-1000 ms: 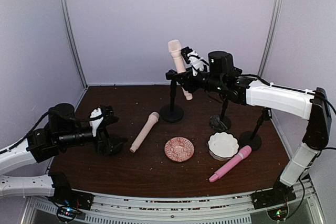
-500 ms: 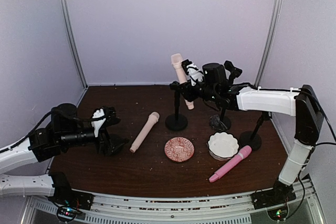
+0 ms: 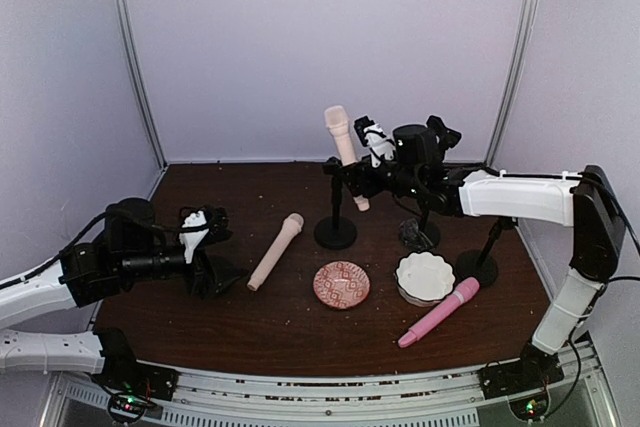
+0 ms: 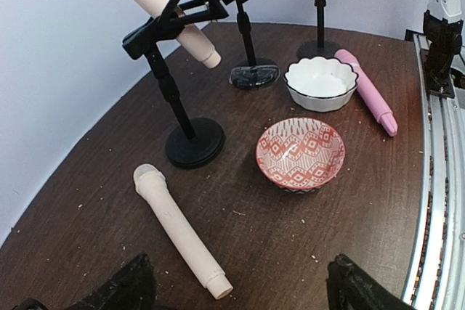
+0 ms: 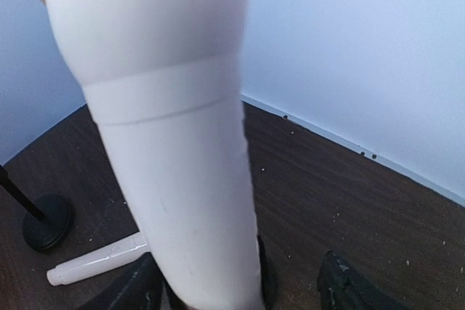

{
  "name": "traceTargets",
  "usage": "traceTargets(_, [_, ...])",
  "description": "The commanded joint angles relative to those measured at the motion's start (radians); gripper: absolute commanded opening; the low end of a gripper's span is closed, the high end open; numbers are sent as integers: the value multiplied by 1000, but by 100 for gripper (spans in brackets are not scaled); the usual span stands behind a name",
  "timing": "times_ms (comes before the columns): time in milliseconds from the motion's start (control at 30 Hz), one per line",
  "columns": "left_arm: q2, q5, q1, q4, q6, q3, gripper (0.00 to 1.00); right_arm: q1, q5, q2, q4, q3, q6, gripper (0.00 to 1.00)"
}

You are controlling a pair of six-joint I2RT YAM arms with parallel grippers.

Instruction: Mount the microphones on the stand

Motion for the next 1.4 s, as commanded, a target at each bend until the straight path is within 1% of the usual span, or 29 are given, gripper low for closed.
traceTargets(0, [1,1,8,21,-3,20,84,2,24,-130,-10,-51,16,82])
traceTargets(167, [5,2,10,21,-3,23,84,6,10,-251,-87,-99,29,97])
traceTargets(200, [6,2,10,21,-5,24,84,8,5,-278,-105,-108,31,100])
traceTargets(233, [7,3,10,21,-6,25,84,10,0,-303,-126,-119,33,100])
traceTargets(367, [20,1,9,27,-15,29,84,13,39,-413,-239,-129,104,100])
traceTargets(433, [34,1,10,30,-16,35,85,13,27,-451,-324,-91,82,100])
traceTargets(500, [48,-6,10,30,-16,43,84,13,122,-482,-411,-42,50,100])
traceTargets(600, [59,-29,11,28,-17,55,83,-1,319,-524,-513,20,17,100])
traceTargets(733, [58,-21,14,35,-17,49,83,-71,345,-508,-651,114,-21,100])
traceTargets(833, [59,-14,15,31,-17,49,83,-105,365,-464,-713,161,-27,94])
traceTargets(933, [58,-14,14,26,-18,51,83,-114,425,-426,-753,185,30,86])
traceTargets(1000, [52,-10,14,22,-16,48,83,-115,436,-435,-743,162,68,81])
traceTargets(1033, [48,-10,14,23,-15,47,83,-115,431,-458,-706,125,80,80])
traceTargets(1100, [40,-9,15,27,-13,42,83,-114,405,-518,-602,17,86,78])
traceTargets(1200, [42,-3,15,33,-11,38,83,-115,406,-592,-463,-154,109,77])
traceTargets(1300, [53,12,16,36,-11,41,83,-115,388,-624,-319,-285,96,75])
traceTargets(1367, [60,16,16,34,-11,45,83,-116,402,-629,-214,-364,93,70])
